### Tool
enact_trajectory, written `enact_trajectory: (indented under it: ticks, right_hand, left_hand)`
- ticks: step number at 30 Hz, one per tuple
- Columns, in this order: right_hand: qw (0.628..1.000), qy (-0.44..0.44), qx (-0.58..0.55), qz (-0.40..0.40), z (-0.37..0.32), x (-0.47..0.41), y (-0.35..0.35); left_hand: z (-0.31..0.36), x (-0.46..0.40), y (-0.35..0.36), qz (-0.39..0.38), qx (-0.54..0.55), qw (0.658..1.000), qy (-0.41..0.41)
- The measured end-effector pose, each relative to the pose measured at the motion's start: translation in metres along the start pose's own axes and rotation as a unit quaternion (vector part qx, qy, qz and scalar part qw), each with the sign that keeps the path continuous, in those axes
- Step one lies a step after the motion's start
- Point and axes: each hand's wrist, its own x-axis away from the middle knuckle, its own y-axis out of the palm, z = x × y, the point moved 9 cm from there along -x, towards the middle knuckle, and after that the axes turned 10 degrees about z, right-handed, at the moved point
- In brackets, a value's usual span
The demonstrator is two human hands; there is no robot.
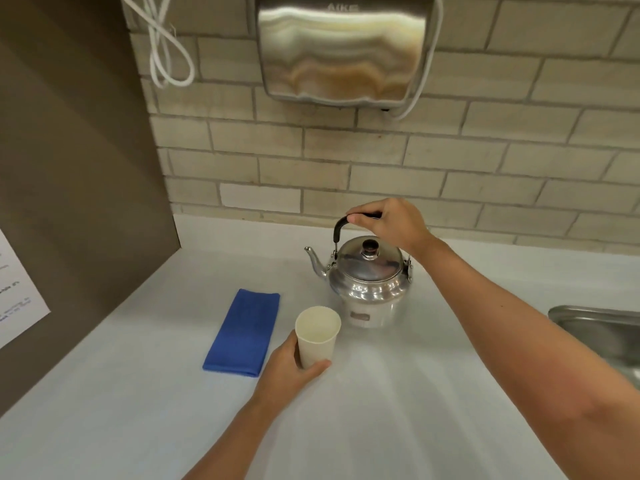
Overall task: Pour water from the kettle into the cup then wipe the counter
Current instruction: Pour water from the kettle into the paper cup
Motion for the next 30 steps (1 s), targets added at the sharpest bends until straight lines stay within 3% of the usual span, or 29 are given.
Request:
enact_trajectory:
  ticks: [11, 20, 30]
  right_hand:
    - [0.986, -0.065, 0.091, -0.123, -0.050, 0.032, -0.046]
    - [0.951, -0.142, 0.213, -0.172, -0.082, 0.062, -0.045]
    - [0.930, -0.158, 0.249, -0.221, -0.102, 0.069, -0.031]
  left_hand:
    - [0.004, 0.001, 0.000, 0.002, 0.011, 1.000, 0.009]
    - [0.003, 0.001, 0.001, 0.012, -0.019, 1.000, 0.013]
    - [0.004, 0.002, 0.001, 0.009, -0.007, 1.000, 0.013]
